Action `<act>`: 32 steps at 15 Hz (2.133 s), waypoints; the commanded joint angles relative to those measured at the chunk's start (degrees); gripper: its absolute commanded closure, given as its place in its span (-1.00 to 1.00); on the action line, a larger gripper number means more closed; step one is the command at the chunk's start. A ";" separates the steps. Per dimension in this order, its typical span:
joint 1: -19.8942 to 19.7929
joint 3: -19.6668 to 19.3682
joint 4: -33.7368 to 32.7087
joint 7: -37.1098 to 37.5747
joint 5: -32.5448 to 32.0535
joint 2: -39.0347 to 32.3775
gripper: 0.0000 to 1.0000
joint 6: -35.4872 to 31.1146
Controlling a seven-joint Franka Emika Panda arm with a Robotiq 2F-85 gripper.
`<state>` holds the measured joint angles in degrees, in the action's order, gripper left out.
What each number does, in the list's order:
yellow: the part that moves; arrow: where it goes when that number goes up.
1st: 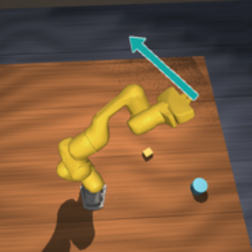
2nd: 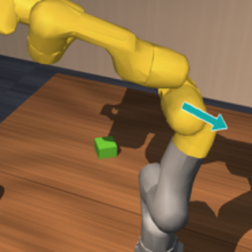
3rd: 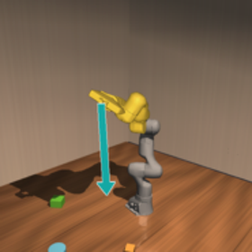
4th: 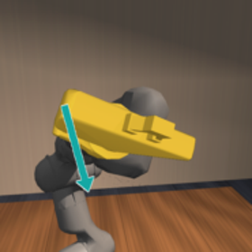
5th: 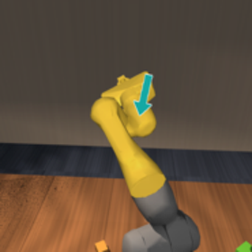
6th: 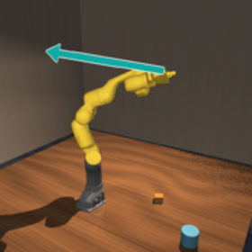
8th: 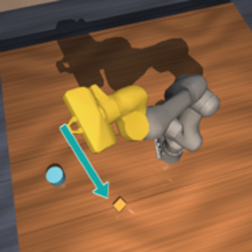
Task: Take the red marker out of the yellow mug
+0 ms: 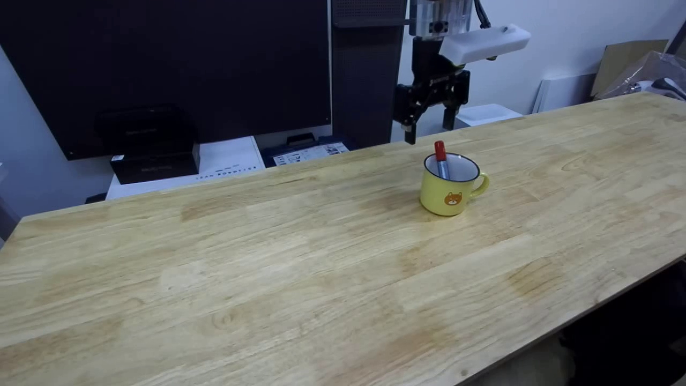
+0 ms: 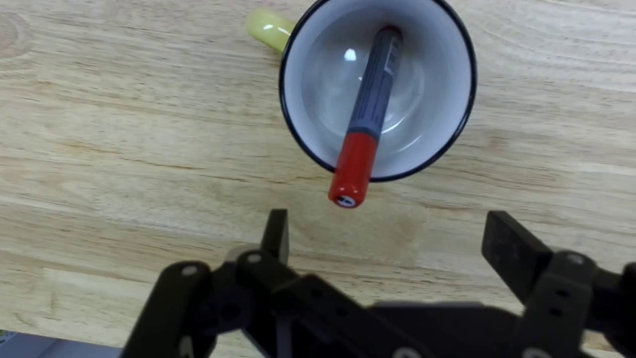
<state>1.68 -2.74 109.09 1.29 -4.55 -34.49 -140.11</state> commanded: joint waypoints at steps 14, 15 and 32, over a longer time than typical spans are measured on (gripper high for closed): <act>5.57 -5.05 18.25 16.35 1.87 7.82 -0.48 -18.28; 5.99 -5.54 19.08 16.92 1.74 8.43 -0.32 -18.78; 5.25 -8.15 19.79 11.95 -2.11 10.50 -0.80 -19.07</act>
<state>7.75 -11.56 129.77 14.52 -5.76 -25.26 -160.98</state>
